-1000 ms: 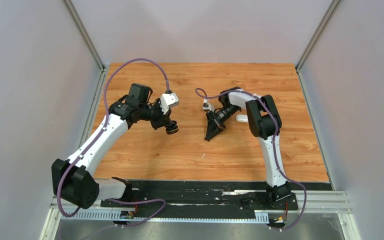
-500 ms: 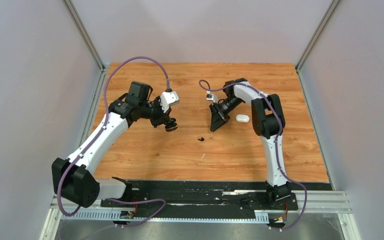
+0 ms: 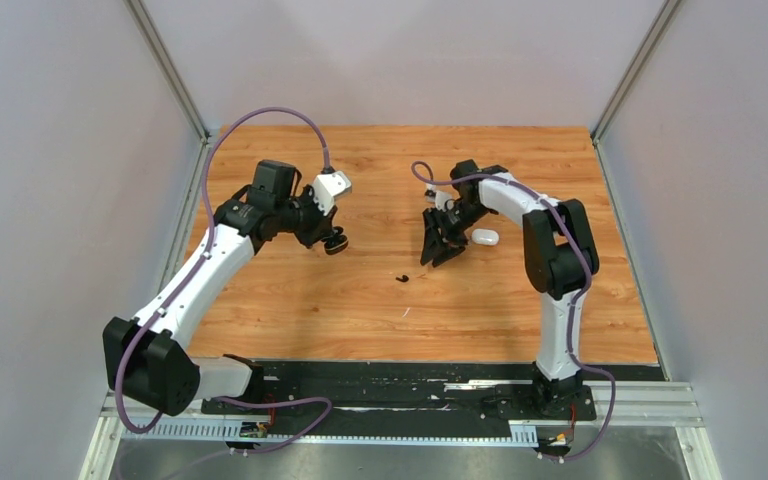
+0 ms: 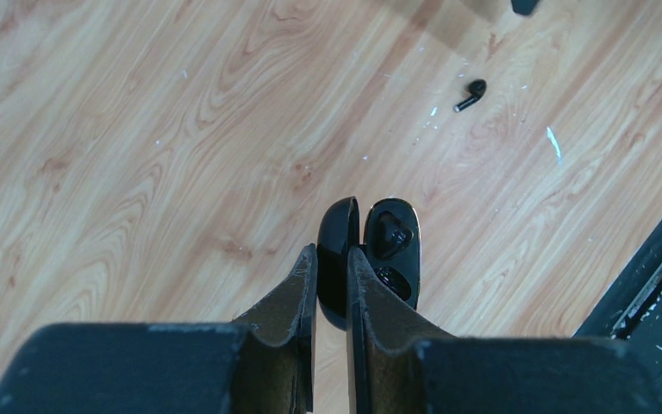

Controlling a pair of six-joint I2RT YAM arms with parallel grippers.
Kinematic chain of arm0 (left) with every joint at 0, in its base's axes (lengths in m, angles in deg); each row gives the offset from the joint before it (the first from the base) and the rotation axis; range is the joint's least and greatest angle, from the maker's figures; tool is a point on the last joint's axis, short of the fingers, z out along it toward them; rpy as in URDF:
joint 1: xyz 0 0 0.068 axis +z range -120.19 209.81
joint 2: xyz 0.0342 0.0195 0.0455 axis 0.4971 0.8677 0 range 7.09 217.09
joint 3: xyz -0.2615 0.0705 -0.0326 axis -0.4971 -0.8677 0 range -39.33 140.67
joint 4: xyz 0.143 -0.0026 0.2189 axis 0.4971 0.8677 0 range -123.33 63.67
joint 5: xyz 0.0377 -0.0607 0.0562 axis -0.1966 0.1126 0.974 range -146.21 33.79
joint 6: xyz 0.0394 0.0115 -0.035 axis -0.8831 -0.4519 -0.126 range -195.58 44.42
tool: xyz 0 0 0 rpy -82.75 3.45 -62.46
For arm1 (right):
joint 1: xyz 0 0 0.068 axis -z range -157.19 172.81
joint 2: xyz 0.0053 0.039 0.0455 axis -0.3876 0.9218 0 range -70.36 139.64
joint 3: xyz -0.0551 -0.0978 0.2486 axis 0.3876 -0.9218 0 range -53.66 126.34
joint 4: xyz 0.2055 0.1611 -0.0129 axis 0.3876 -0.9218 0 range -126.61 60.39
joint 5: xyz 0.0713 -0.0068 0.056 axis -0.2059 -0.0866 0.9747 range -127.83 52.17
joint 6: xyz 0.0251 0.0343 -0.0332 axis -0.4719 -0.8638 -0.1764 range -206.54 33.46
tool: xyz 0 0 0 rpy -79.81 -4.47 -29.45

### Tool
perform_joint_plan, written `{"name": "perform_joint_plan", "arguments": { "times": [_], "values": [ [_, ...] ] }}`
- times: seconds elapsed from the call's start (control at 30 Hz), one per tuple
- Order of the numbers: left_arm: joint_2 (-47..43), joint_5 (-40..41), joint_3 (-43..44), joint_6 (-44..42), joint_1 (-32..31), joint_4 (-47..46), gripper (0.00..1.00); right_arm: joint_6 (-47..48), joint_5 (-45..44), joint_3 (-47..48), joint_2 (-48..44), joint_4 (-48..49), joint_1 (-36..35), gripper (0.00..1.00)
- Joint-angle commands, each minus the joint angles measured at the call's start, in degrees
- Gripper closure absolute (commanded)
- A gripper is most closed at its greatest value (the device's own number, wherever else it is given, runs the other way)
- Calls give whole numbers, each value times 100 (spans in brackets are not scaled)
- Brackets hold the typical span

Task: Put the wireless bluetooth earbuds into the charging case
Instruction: Adjust the left earbud at the center of the board.

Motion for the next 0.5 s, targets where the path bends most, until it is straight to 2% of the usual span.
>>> {"name": "perform_joint_plan", "arguments": {
  "times": [0.0,0.27,0.47],
  "values": [
    [-259,141,-76,427,71,-262,100,-988,218,-124,101,61,-352,59],
    [-413,73,-145,479,95,-278,100,-1477,100,230,534,223,-561,55],
    [-513,82,-157,492,127,-258,100,-1928,-212,478,867,189,-574,56]
  ]
}}
